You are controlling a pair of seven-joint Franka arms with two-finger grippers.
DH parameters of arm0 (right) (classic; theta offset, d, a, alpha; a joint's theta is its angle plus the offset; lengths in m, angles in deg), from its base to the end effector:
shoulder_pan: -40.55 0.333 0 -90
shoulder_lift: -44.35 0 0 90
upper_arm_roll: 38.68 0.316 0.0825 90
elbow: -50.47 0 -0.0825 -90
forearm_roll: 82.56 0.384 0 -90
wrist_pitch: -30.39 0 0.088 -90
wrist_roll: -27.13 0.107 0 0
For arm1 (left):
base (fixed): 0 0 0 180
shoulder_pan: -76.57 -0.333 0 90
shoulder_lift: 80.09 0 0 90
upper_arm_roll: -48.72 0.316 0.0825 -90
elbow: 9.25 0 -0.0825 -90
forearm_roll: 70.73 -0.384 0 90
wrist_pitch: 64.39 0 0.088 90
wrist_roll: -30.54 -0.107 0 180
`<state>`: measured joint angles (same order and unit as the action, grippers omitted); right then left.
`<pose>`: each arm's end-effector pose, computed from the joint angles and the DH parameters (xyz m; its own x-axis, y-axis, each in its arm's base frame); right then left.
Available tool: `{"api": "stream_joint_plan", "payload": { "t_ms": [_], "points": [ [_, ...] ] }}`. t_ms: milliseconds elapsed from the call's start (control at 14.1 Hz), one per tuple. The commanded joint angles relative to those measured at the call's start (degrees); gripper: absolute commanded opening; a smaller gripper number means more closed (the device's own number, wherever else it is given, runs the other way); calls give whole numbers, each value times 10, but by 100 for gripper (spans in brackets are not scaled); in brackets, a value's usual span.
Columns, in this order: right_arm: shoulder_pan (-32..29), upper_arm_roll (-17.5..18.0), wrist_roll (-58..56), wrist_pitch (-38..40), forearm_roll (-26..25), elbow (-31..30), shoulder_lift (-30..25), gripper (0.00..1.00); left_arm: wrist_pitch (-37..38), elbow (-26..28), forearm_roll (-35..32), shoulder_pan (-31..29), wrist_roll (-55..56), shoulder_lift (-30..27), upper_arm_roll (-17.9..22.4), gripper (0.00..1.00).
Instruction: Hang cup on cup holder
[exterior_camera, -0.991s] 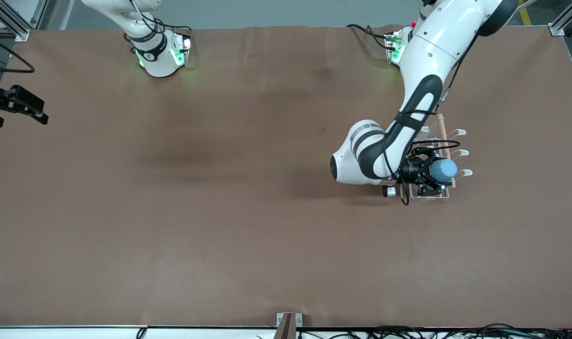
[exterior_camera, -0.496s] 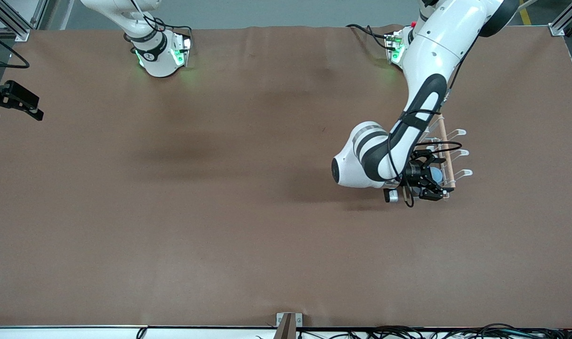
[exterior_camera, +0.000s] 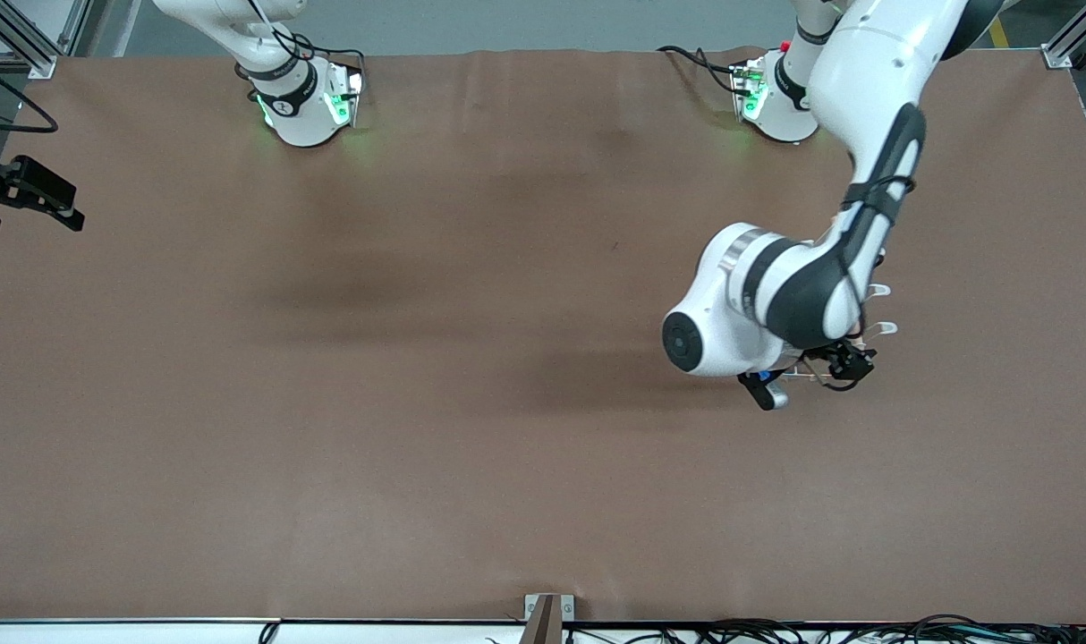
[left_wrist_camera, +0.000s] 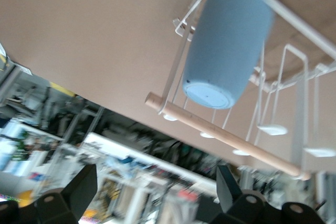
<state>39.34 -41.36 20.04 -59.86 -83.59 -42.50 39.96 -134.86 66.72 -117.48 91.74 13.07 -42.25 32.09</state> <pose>0.5296 -0.0390 0.6420 0.9981 0.0559 0.0271 0.0555 -0.9983 0.0179 0.6189 -0.2226 0.3479 0.5315 -0.4078 -0.7424 -0.8214 -0.4623 -0.3341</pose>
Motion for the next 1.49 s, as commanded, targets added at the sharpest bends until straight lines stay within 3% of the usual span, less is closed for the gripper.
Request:
{"api": "stream_joint_plan", "payload": {
  "t_ms": [0, 566, 920, 1345, 1416],
  "points": [
    [9, -6, 8, -4, -2, -6, 3, 99, -6, 4, 64, -7, 78, -43, -3, 100],
    [4, -6, 10, -5, 0, -5, 17, 100, -37, 4, 368, -187, 104, -217, -8, 100],
    [4, -6, 10, -8, 1, -4, 21, 100, -37, 3, 375, -194, 141, -273, -3, 100],
    [5, -8, 10, -8, 16, -3, 23, 100, -61, -34, 381, -232, 134, -280, -2, 100],
    [5, -8, 10, -7, 16, -3, 23, 100, -78, -29, 403, -232, 135, -308, 10, 100]
  ]
}}
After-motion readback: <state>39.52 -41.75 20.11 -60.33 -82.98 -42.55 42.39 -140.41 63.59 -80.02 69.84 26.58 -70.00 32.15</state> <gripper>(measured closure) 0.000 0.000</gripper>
